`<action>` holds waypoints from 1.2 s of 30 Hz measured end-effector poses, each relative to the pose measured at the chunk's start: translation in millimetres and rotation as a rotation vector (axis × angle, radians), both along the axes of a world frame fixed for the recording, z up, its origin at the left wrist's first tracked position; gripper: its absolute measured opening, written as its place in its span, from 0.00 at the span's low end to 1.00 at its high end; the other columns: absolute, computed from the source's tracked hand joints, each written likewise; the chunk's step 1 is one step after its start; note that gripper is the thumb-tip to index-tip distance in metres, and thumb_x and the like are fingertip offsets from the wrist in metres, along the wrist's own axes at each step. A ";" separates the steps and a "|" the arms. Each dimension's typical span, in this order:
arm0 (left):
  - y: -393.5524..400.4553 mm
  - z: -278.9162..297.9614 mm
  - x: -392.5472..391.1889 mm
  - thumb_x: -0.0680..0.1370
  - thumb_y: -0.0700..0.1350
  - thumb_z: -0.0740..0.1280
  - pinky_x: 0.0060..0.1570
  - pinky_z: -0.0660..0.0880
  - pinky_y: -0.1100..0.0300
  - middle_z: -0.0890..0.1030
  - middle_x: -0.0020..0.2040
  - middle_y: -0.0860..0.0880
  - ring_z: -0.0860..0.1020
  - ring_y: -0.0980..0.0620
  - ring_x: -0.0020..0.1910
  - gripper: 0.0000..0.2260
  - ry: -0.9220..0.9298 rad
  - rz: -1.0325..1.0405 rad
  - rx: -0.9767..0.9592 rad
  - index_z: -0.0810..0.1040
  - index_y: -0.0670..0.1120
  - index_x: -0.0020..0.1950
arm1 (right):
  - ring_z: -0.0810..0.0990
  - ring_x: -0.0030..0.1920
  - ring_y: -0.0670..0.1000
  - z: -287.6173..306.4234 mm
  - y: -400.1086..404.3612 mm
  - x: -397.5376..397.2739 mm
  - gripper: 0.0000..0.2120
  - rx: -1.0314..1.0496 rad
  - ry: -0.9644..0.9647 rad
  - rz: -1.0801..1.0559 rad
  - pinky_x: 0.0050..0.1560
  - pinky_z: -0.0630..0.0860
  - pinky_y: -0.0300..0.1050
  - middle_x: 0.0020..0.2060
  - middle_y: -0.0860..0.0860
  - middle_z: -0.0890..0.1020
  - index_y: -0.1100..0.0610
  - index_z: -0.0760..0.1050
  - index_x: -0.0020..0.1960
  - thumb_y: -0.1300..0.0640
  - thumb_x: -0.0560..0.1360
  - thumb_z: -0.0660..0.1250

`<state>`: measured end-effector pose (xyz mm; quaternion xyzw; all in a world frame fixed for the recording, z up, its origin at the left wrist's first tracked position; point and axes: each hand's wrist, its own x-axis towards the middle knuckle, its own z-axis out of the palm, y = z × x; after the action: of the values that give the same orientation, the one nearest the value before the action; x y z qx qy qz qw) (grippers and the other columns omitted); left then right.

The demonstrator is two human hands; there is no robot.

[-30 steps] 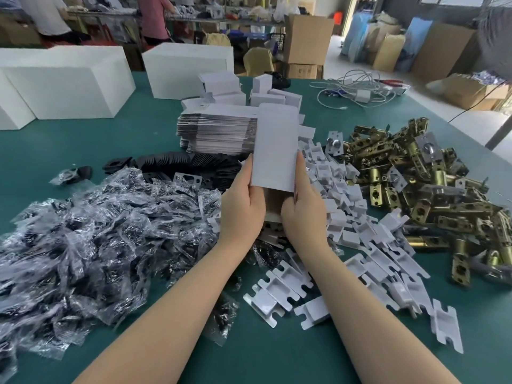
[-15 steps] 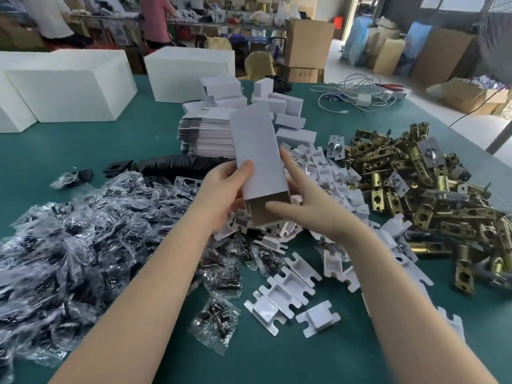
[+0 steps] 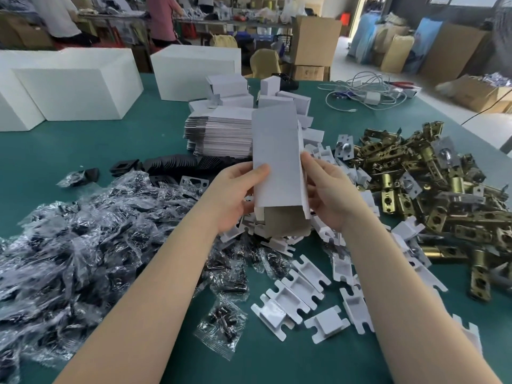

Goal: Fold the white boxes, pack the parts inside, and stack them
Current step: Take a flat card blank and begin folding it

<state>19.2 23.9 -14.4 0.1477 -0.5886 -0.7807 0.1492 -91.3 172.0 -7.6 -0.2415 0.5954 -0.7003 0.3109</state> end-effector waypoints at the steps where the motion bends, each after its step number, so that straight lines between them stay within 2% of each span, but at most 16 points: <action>1: -0.6 1.1 0.3 0.80 0.44 0.67 0.45 0.83 0.52 0.86 0.50 0.52 0.84 0.55 0.47 0.06 -0.008 -0.003 0.006 0.82 0.48 0.55 | 0.78 0.28 0.43 -0.7 0.0 -0.2 0.13 0.002 0.005 -0.025 0.25 0.71 0.34 0.34 0.45 0.83 0.53 0.81 0.53 0.45 0.79 0.65; 3: -1.0 2.7 0.7 0.80 0.43 0.67 0.43 0.81 0.54 0.86 0.49 0.53 0.83 0.56 0.45 0.06 -0.021 -0.007 0.004 0.82 0.48 0.54 | 0.77 0.27 0.42 -1.2 -0.8 -0.1 0.10 0.016 0.030 -0.071 0.25 0.71 0.34 0.33 0.44 0.82 0.52 0.81 0.49 0.47 0.80 0.65; 7: -0.1 4.1 0.4 0.80 0.39 0.66 0.33 0.80 0.59 0.86 0.43 0.52 0.84 0.55 0.40 0.06 -0.008 0.043 0.016 0.82 0.47 0.51 | 0.81 0.34 0.44 -2.7 -4.6 0.0 0.07 0.035 0.062 -0.172 0.28 0.74 0.35 0.37 0.46 0.85 0.54 0.79 0.47 0.52 0.80 0.67; 12: 1.3 2.8 1.1 0.80 0.36 0.65 0.36 0.81 0.60 0.86 0.42 0.50 0.85 0.54 0.41 0.07 -0.001 0.060 0.006 0.81 0.44 0.52 | 0.82 0.33 0.44 -3.2 -4.7 1.2 0.07 0.029 0.061 -0.176 0.28 0.74 0.35 0.34 0.46 0.85 0.58 0.79 0.45 0.55 0.79 0.68; 15: 3.0 3.2 1.3 0.80 0.35 0.64 0.37 0.81 0.60 0.86 0.42 0.50 0.85 0.54 0.41 0.06 0.015 0.090 -0.010 0.80 0.43 0.53 | 0.82 0.31 0.42 -1.7 -3.6 1.6 0.06 0.038 0.102 -0.163 0.27 0.73 0.35 0.34 0.45 0.85 0.55 0.80 0.45 0.54 0.79 0.68; 19: 5.9 6.6 1.4 0.80 0.36 0.65 0.37 0.81 0.60 0.86 0.42 0.50 0.85 0.54 0.42 0.07 0.038 0.101 -0.030 0.81 0.45 0.53 | 0.84 0.37 0.44 1.3 -4.4 -1.2 0.05 0.015 0.189 -0.199 0.34 0.78 0.37 0.36 0.46 0.86 0.54 0.80 0.45 0.56 0.79 0.68; 22: 6.8 11.5 2.3 0.80 0.38 0.66 0.34 0.80 0.60 0.86 0.43 0.51 0.85 0.54 0.42 0.08 0.077 0.103 -0.051 0.80 0.47 0.56 | 0.85 0.37 0.45 2.7 -6.6 -1.1 0.06 -0.024 0.185 -0.254 0.36 0.80 0.40 0.37 0.46 0.86 0.53 0.80 0.44 0.55 0.79 0.68; 25: 6.3 15.2 6.0 0.79 0.39 0.68 0.34 0.80 0.58 0.86 0.48 0.51 0.84 0.54 0.43 0.12 0.043 0.012 -0.054 0.79 0.48 0.61 | 0.83 0.35 0.45 3.3 -6.4 0.5 0.10 0.000 0.161 -0.262 0.34 0.80 0.43 0.35 0.46 0.85 0.53 0.80 0.44 0.51 0.81 0.65; 28: 5.8 15.5 7.9 0.78 0.35 0.68 0.35 0.82 0.56 0.86 0.50 0.48 0.85 0.51 0.44 0.18 0.020 0.011 -0.090 0.77 0.47 0.66 | 0.85 0.42 0.48 3.9 -3.7 0.4 0.09 -0.002 0.119 -0.141 0.41 0.83 0.48 0.42 0.47 0.87 0.52 0.79 0.51 0.48 0.81 0.64; 32: 6.1 15.4 7.6 0.78 0.33 0.67 0.34 0.81 0.55 0.86 0.49 0.44 0.85 0.48 0.44 0.21 0.040 0.093 -0.052 0.74 0.44 0.70 | 0.86 0.43 0.48 2.0 -3.5 2.5 0.03 0.048 0.183 -0.035 0.38 0.81 0.41 0.43 0.46 0.87 0.51 0.77 0.53 0.54 0.80 0.66; 34: 6.8 16.3 7.1 0.78 0.34 0.67 0.36 0.81 0.55 0.86 0.50 0.45 0.85 0.49 0.45 0.24 0.055 0.108 -0.070 0.70 0.47 0.73 | 0.86 0.43 0.49 1.4 -5.7 4.3 0.03 0.041 0.169 -0.064 0.40 0.81 0.43 0.43 0.47 0.87 0.52 0.78 0.52 0.54 0.81 0.66; 36: 5.2 18.4 8.8 0.79 0.38 0.68 0.40 0.82 0.54 0.85 0.54 0.46 0.85 0.51 0.46 0.29 0.081 0.089 -0.005 0.63 0.50 0.78 | 0.85 0.45 0.52 1.6 -6.4 5.0 0.07 0.040 0.115 -0.095 0.43 0.82 0.50 0.45 0.50 0.87 0.54 0.78 0.55 0.52 0.81 0.65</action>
<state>28.0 29.1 4.0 0.1415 -0.5769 -0.7771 0.2080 -86.3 165.7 -6.0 -0.2465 0.6370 -0.6871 0.2476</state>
